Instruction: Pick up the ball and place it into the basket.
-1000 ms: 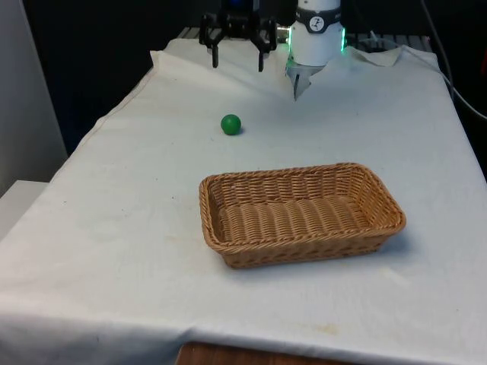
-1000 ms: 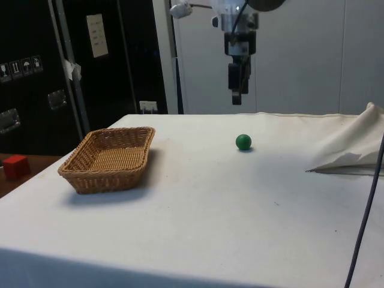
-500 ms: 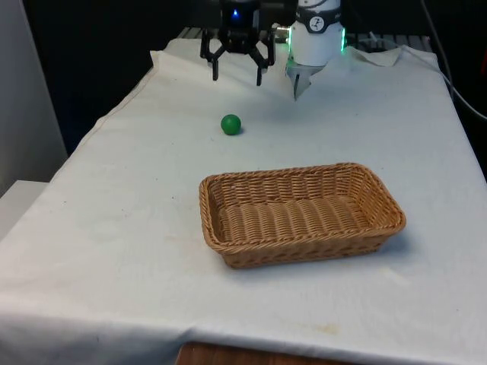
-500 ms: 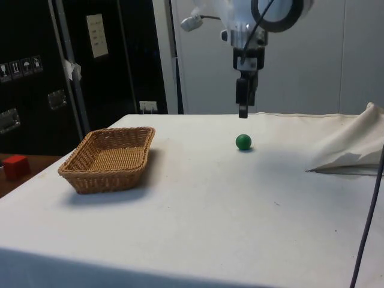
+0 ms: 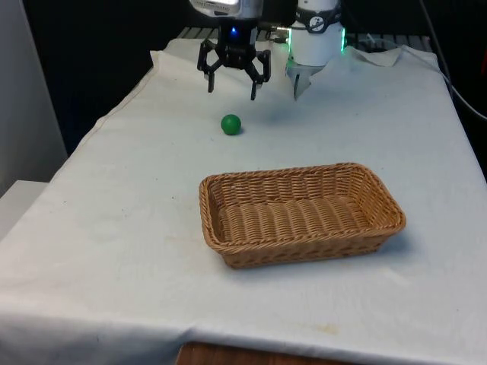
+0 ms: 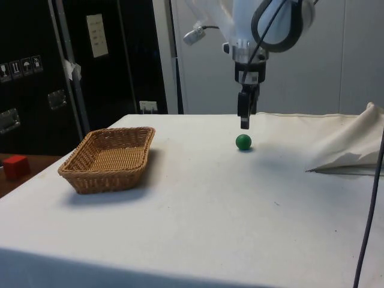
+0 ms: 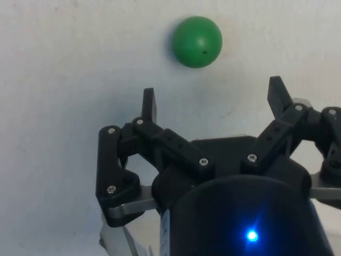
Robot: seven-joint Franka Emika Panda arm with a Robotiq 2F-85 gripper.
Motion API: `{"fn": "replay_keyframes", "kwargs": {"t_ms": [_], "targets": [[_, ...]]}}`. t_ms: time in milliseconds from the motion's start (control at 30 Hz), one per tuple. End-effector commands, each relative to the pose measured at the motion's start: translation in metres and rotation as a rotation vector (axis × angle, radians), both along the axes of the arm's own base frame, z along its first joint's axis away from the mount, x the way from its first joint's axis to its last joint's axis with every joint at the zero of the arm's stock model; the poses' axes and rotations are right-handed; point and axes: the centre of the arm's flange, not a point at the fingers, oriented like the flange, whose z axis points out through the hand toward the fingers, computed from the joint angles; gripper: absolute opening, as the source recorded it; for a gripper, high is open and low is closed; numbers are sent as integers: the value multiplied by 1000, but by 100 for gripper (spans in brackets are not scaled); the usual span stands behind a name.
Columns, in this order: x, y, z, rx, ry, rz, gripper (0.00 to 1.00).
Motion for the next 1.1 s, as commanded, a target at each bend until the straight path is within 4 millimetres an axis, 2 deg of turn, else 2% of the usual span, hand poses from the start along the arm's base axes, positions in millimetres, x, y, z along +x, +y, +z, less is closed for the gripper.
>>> {"fn": "replay_keyframes", "kwargs": {"t_ms": [0,100,133,333,367,400,533,633,667,700,867,933,967,1067], "targets": [[-2,5,-1,11,-15,2,100],[2,1,-4,-10,-8,-1,100],[2,7,-4,0,-23,1,100],[14,9,-10,-23,-26,4,100],[16,3,-10,-38,-14,-1,100],[15,9,-11,-25,-24,5,100],[18,9,-15,-26,-12,4,100],[17,8,-17,-23,-3,5,100],[20,1,-21,-53,11,-3,100],[17,7,-17,-23,-1,7,100],[18,1,-20,-22,10,10,100],[20,-6,-24,-50,22,4,100],[19,-1,-21,-22,12,12,100],[22,-4,-21,-22,14,15,100]]}}
